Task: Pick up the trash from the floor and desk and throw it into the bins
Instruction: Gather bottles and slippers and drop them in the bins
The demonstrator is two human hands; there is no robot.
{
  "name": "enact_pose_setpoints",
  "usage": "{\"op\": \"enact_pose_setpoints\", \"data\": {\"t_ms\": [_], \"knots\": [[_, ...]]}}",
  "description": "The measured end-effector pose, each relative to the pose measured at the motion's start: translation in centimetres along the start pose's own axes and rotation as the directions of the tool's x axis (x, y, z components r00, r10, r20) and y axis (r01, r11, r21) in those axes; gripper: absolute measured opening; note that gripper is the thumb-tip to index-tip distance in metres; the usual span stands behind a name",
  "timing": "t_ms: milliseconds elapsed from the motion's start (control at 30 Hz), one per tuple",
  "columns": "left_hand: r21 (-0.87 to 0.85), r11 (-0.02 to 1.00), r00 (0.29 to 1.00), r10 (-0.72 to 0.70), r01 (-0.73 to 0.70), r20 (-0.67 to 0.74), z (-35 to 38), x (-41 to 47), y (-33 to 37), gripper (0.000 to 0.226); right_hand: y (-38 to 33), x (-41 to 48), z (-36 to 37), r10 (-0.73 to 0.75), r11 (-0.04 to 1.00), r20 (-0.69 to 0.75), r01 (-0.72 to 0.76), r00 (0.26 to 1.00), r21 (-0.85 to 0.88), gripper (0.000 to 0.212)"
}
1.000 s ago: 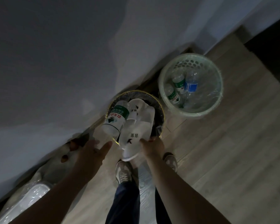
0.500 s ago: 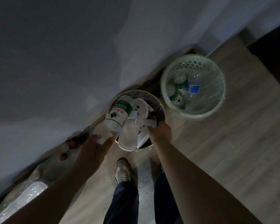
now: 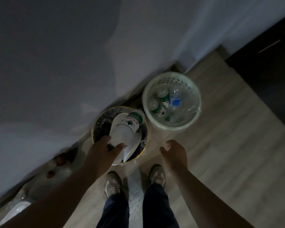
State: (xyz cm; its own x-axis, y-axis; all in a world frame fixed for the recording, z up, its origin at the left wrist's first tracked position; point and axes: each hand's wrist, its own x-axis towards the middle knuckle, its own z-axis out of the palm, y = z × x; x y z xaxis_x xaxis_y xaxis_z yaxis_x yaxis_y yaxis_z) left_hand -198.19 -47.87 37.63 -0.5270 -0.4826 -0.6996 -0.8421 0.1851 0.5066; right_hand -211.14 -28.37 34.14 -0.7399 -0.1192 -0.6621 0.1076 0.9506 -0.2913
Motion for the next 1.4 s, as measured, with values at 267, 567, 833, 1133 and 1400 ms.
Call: {"op": "enact_pose_setpoints", "data": {"t_ms": [267, 567, 833, 1133, 1400], "knots": [[-0.062, 0.996, 0.998, 0.058, -0.057, 0.017, 2.8, 1.2, 11.6, 0.067, 3.3, 1.0, -7.5, 0.049, 0.994, -0.034, -0.045, 0.998, 0.102, 0.035], [0.141, 0.963, 0.973, 0.229, -0.23, 0.021, 1.6, -2.1, 16.5, 0.017, 4.1, -2.0, -12.8, 0.021, 0.986, -0.078, -0.007, 0.997, 0.166, 0.037], [0.432, 0.82, 0.925, 0.358, -0.376, 0.125, -4.7, -9.1, 19.3, 0.037, 2.1, -9.2, -18.0, -0.067, 0.991, -0.094, 0.077, 0.993, 0.109, 0.041], [0.62, 0.602, 0.849, 0.476, -0.504, 0.227, -15.1, -21.6, 25.2, 0.05, -4.2, -21.6, -27.9, -0.379, 0.895, -0.069, 0.347, 0.923, -0.281, 0.045], [0.678, 0.487, 0.717, 0.692, -0.551, 0.085, -28.2, -32.0, 31.5, 0.043, -13.7, -31.9, -40.5, -0.639, 0.722, -0.136, 0.53, 0.757, -0.445, 0.039]]}}
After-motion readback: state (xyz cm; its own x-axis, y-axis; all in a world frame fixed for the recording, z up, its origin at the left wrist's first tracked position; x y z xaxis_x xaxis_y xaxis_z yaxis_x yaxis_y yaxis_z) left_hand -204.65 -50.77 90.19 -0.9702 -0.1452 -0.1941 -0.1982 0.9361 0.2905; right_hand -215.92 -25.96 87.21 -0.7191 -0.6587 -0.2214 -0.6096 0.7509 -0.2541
